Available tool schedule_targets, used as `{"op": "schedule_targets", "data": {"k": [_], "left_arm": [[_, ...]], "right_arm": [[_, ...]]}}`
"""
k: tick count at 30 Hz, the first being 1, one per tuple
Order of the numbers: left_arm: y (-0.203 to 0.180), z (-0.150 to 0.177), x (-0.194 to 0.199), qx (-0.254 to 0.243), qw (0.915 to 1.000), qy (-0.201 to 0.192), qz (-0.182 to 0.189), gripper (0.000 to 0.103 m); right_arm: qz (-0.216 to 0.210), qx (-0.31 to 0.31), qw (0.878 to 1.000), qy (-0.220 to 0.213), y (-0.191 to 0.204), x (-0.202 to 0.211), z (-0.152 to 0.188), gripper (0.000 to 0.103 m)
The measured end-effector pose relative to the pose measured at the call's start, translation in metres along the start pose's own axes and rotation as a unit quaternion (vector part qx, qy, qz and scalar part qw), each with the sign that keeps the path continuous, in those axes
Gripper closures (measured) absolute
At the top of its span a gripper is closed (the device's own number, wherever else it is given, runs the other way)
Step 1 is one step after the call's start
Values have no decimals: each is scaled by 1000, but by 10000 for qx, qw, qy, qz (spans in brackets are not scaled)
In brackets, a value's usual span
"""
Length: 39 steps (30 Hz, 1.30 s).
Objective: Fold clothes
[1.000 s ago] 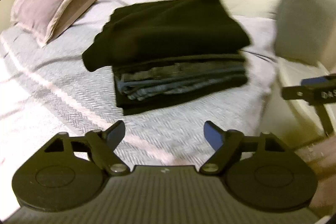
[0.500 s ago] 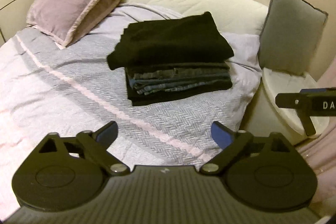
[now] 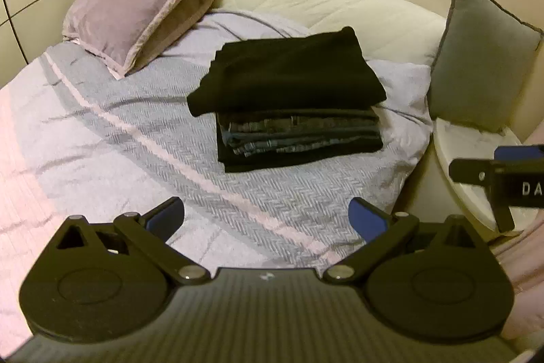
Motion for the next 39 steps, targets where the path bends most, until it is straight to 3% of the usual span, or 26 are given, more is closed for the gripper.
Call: {"op": "schedule_targets", "data": {"k": [39], "left_arm": [[6, 6, -10, 104, 9993, 188, -299, 2]], "right_arm": [[-18, 169, 9996, 204, 11, -19, 3, 24]]}}
Point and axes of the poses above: each gripper's, at about its wrist camera, not at the fingertips, and x roughly against the way its jaws point, y to its left, z to its underside, the point moved 7 cm from there along -x, roughly the way its jaws point, and after that the axes turned 6 degrees about -y, right-handed, at the moved point
